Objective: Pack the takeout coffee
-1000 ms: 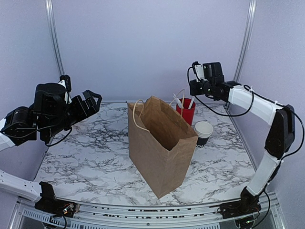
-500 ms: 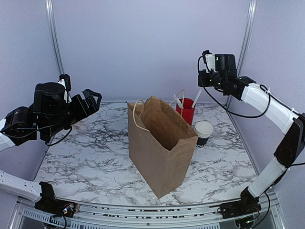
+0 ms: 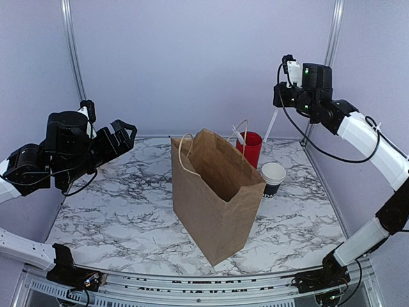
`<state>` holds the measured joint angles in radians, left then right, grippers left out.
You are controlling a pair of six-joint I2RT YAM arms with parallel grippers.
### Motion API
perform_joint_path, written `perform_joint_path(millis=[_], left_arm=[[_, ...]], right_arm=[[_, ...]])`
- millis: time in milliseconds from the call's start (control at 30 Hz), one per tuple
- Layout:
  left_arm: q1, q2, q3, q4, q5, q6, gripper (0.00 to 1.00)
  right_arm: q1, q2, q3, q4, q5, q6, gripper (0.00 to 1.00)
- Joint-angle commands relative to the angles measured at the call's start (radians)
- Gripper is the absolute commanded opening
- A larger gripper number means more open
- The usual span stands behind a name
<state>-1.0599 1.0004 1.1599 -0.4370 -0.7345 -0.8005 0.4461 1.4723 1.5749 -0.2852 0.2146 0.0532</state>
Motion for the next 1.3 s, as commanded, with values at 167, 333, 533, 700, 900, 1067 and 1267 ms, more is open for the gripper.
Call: perform_joint_path(millis=[167, 333, 533, 700, 900, 1067, 1267], left_arm=[[0.006, -0.001, -0.016, 0.032, -0.002, 0.004, 0.99], [0.005, 0.003, -0.017, 0.037, 0.003, 0.006, 0.99], [0.005, 0.008, -0.021, 0.045, 0.007, 0.006, 0.99], [0.005, 0.013, -0.022, 0.053, 0.012, 0.009, 0.99], [0.008, 0.017, -0.029, 0.061, 0.017, 0.011, 0.99], [0.011, 0.018, -0.037, 0.070, 0.024, 0.010, 0.99], [0.012, 0.017, -0.050, 0.080, 0.030, 0.008, 0.99]], right_arm=[[0.036, -0.104, 0.057, 0.039, -0.053, 0.042, 0.00], [0.039, -0.143, 0.073, 0.047, -0.113, 0.074, 0.00], [0.045, -0.185, 0.082, 0.076, -0.177, 0.115, 0.00], [0.051, -0.194, 0.090, 0.114, -0.251, 0.160, 0.00], [0.059, -0.208, 0.083, 0.178, -0.337, 0.213, 0.00], [0.068, -0.208, 0.069, 0.245, -0.413, 0.271, 0.00], [0.089, -0.217, 0.059, 0.302, -0.449, 0.296, 0.00]])
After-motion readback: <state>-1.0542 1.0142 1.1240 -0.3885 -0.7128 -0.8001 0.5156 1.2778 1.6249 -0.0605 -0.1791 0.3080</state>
